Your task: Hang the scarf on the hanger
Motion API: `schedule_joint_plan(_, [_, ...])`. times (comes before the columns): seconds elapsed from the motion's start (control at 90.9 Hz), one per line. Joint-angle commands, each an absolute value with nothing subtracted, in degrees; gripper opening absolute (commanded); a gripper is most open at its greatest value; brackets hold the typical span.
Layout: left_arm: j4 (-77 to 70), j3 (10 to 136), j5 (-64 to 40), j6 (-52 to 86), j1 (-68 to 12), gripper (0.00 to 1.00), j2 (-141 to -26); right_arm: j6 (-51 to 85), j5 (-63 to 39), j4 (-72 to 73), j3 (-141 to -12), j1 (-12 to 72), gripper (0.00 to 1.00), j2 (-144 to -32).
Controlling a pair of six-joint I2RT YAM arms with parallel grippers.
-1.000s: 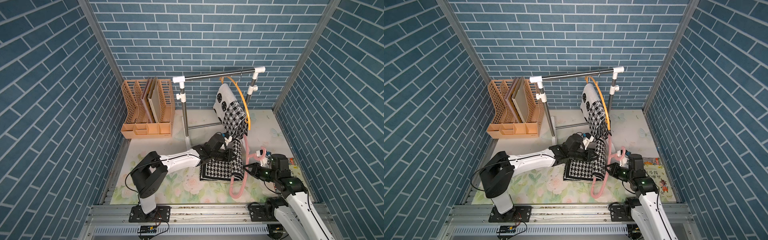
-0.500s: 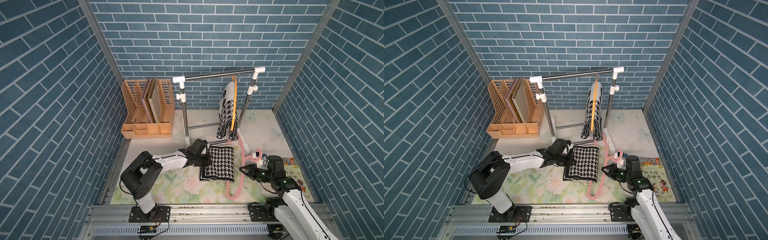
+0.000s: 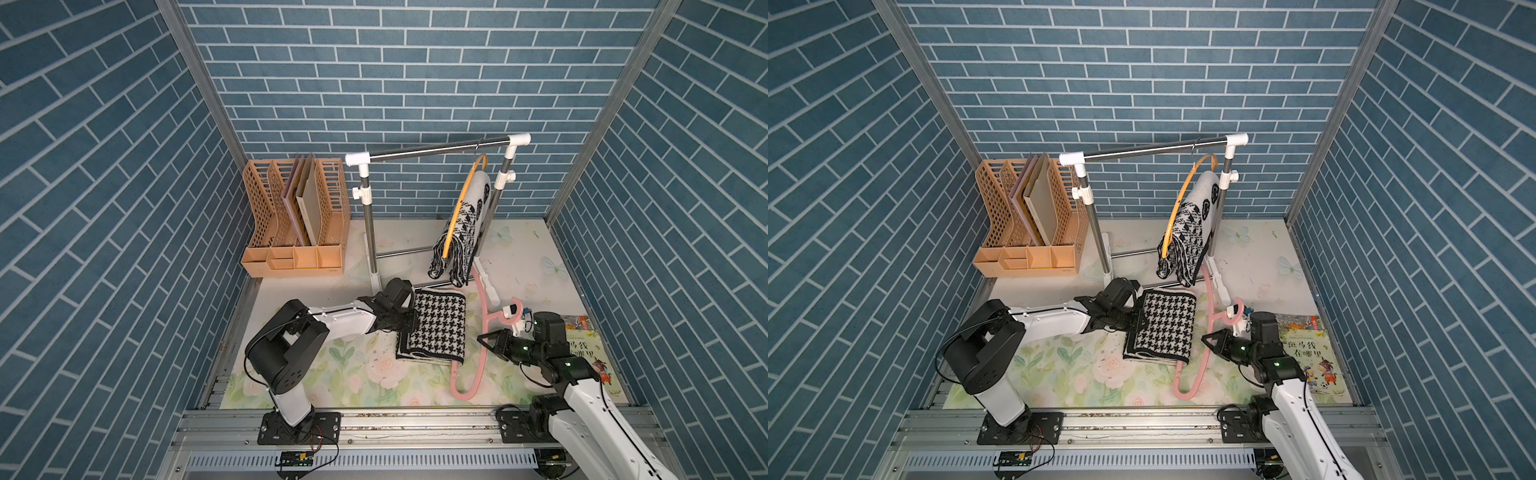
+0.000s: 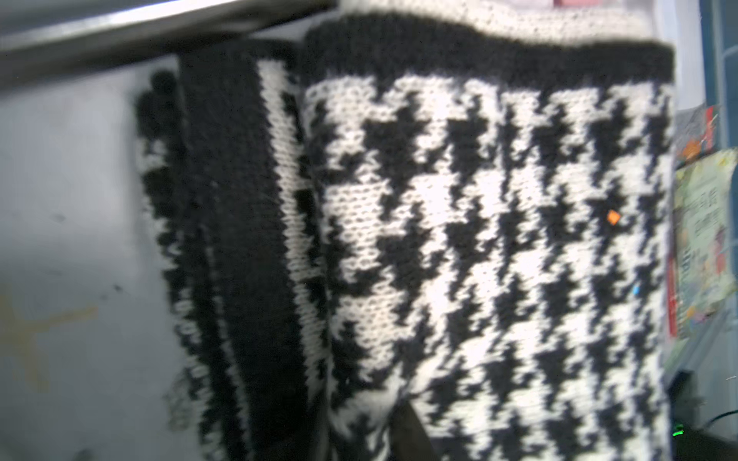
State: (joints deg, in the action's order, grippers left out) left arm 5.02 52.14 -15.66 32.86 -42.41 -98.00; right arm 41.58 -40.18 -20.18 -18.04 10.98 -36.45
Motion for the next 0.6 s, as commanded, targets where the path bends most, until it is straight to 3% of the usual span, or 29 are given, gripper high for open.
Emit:
schedule_joint_plan(0.0, [9.6,52.1,-11.6,32.4,-41.5,0.56,-93.8,40.2,-39.4,-24.0,-20.5,11.6,0.00,-35.1])
schedule_joint_plan(0.066, [11.3,52.3,-10.0,32.6,-41.5,0.71,-89.2,39.4,-39.4,-25.7,-22.7,11.9,0.00,-34.7])
schedule_joint_plan(0.121, [13.4,53.0,-8.3,32.5,-41.5,0.76,-86.2,38.0,-38.7,-28.0,-25.3,12.3,0.00,-34.8])
schedule_joint_plan(0.374, [24.4,58.4,-3.8,32.2,-41.3,0.78,-76.9,28.5,-37.0,-44.9,-40.4,13.8,0.00,-36.9])
schedule_joint_plan(0.594, [24.7,58.3,-3.6,35.4,-41.3,0.78,-72.5,20.2,-35.9,-62.3,-50.8,14.0,0.00,-38.8])
